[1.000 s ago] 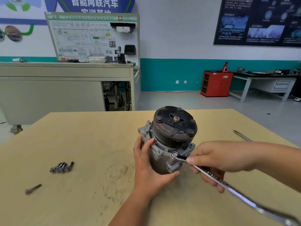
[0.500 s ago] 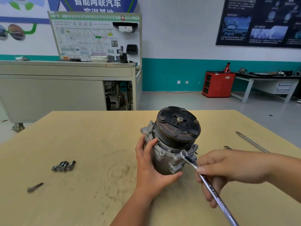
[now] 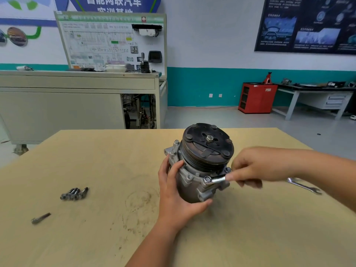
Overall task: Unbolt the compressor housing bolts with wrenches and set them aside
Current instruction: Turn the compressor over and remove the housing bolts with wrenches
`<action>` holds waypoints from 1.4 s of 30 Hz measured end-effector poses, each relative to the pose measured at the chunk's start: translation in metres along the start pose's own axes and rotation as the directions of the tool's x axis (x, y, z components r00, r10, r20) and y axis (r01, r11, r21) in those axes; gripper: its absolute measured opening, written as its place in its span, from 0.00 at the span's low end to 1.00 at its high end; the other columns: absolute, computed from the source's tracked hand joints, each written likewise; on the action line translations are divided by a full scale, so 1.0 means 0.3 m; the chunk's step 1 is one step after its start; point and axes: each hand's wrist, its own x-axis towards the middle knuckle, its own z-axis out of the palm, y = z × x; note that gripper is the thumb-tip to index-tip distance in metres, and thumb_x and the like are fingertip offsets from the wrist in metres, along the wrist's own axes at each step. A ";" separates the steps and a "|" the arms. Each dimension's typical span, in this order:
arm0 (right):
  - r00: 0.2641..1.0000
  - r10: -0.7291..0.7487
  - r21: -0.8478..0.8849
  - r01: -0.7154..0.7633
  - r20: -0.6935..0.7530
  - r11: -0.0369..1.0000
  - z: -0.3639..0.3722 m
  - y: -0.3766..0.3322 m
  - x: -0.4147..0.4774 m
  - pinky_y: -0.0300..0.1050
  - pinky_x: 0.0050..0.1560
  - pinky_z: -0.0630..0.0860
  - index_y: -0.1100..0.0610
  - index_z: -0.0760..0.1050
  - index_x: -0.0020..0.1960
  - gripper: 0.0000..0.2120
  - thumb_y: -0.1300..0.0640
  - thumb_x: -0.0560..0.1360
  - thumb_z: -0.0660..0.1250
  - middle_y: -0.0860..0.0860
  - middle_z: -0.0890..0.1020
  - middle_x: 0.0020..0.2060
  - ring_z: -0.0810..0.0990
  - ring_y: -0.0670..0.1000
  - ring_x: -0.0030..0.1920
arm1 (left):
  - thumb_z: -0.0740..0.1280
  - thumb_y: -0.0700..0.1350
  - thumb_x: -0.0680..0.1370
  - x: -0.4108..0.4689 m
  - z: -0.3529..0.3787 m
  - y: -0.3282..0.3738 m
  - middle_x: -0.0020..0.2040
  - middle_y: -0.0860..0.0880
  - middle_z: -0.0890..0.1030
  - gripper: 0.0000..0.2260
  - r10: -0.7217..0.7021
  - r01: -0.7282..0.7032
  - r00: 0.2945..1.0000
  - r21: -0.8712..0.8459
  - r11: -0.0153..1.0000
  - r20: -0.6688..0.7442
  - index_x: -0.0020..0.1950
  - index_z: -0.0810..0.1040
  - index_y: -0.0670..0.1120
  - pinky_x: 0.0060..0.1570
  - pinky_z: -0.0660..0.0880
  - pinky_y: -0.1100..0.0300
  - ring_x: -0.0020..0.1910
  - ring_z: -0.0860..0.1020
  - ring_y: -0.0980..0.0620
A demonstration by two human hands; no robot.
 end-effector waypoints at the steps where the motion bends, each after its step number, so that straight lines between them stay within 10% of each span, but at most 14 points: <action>1: 0.993 -0.030 -0.130 0.016 -0.114 0.991 -0.013 0.011 0.008 0.36 0.33 0.70 0.50 0.75 0.35 0.15 0.42 0.75 0.63 0.44 0.77 0.26 0.74 0.42 0.29 | 0.77 0.57 0.56 0.000 -0.001 0.002 0.73 0.44 0.57 0.42 -0.003 0.003 1.000 -0.002 1.000 0.002 0.66 0.62 0.63 0.70 0.56 0.69 0.75 0.56 0.55; 3: 0.981 -0.085 -0.148 0.059 -0.175 0.987 -0.005 0.035 0.009 0.35 0.35 0.70 0.48 0.76 0.37 0.12 0.43 0.75 0.64 0.44 0.80 0.31 0.75 0.41 0.32 | 0.77 0.57 0.56 -0.001 -0.003 0.002 0.73 0.44 0.57 0.42 -0.005 0.005 1.000 -0.003 1.000 0.004 0.66 0.61 0.64 0.70 0.56 0.69 0.75 0.56 0.55; 8: 0.929 -0.162 0.568 -0.061 0.334 0.821 0.063 0.076 -0.058 0.42 0.43 0.78 0.56 0.72 0.44 0.10 0.51 0.78 0.60 0.54 0.84 0.38 0.84 0.52 0.38 | 0.77 0.58 0.57 -0.005 -0.002 -0.005 0.74 0.48 0.55 0.43 -0.012 0.012 1.000 -0.004 1.000 0.013 0.67 0.60 0.69 0.70 0.55 0.70 0.76 0.54 0.55; 13: 0.943 -0.224 0.821 -0.080 0.246 0.565 0.146 -0.008 -0.063 0.40 0.37 0.79 0.58 0.70 0.43 0.12 0.49 0.75 0.60 0.56 0.84 0.34 0.84 0.53 0.34 | 0.79 0.58 0.57 -0.003 0.003 -0.018 0.74 0.47 0.56 0.44 0.021 -0.021 1.000 0.009 1.000 -0.010 0.68 0.61 0.66 0.71 0.56 0.66 0.76 0.56 0.51; 21: 0.970 -0.134 0.877 -0.117 0.201 0.466 0.208 -0.082 -0.044 0.39 0.29 0.78 0.59 0.68 0.44 0.13 0.51 0.80 0.54 0.55 0.82 0.29 0.83 0.53 0.30 | 0.78 0.60 0.59 0.001 0.008 -0.005 0.73 0.43 0.59 0.41 0.017 -0.017 0.999 -0.006 1.000 -0.034 0.68 0.62 0.61 0.71 0.60 0.62 0.75 0.58 0.48; 25: 0.965 -0.060 0.697 -0.142 0.257 0.702 0.145 -0.054 -0.043 0.37 0.28 0.76 0.57 0.69 0.42 0.14 0.50 0.81 0.54 0.51 0.80 0.25 0.81 0.50 0.25 | 0.79 0.57 0.57 -0.001 0.004 -0.011 0.73 0.45 0.57 0.43 0.017 -0.017 1.000 -0.003 1.000 -0.015 0.68 0.62 0.62 0.71 0.58 0.65 0.75 0.57 0.51; 28: 0.999 0.016 0.222 -0.022 0.028 0.975 0.047 -0.015 -0.029 0.34 0.30 0.73 0.54 0.73 0.40 0.12 0.49 0.78 0.61 0.46 0.78 0.24 0.76 0.44 0.25 | 0.78 0.58 0.57 0.001 0.003 -0.009 0.73 0.47 0.56 0.42 0.020 -0.020 1.000 0.005 1.000 -0.009 0.67 0.62 0.61 0.70 0.56 0.69 0.75 0.55 0.55; 31: 0.982 -0.055 -0.030 0.050 -0.183 0.998 0.005 0.018 -0.009 0.32 0.35 0.70 0.48 0.77 0.40 0.09 0.46 0.75 0.65 0.42 0.80 0.29 0.75 0.38 0.30 | 0.77 0.57 0.57 0.000 0.002 -0.010 0.73 0.48 0.56 0.42 0.019 -0.019 1.000 0.005 1.000 -0.011 0.67 0.61 0.62 0.70 0.56 0.70 0.75 0.55 0.57; 36: 0.954 -0.115 0.481 -0.034 0.276 0.876 0.049 0.037 -0.037 0.40 0.44 0.78 0.58 0.69 0.45 0.10 0.55 0.81 0.56 0.54 0.85 0.37 0.84 0.52 0.38 | 0.77 0.58 0.57 -0.003 0.001 -0.009 0.74 0.51 0.55 0.42 0.001 -0.001 1.000 0.005 1.000 -0.002 0.67 0.61 0.65 0.69 0.55 0.71 0.75 0.54 0.59; 42: 0.976 -0.151 0.848 -0.056 0.158 0.526 0.153 -0.031 -0.068 0.41 0.35 0.78 0.60 0.70 0.44 0.12 0.50 0.71 0.59 0.60 0.83 0.33 0.84 0.55 0.32 | 0.78 0.59 0.58 -0.003 0.005 -0.017 0.74 0.48 0.56 0.43 0.026 -0.025 1.000 0.019 1.000 -0.017 0.69 0.61 0.61 0.70 0.56 0.69 0.75 0.55 0.54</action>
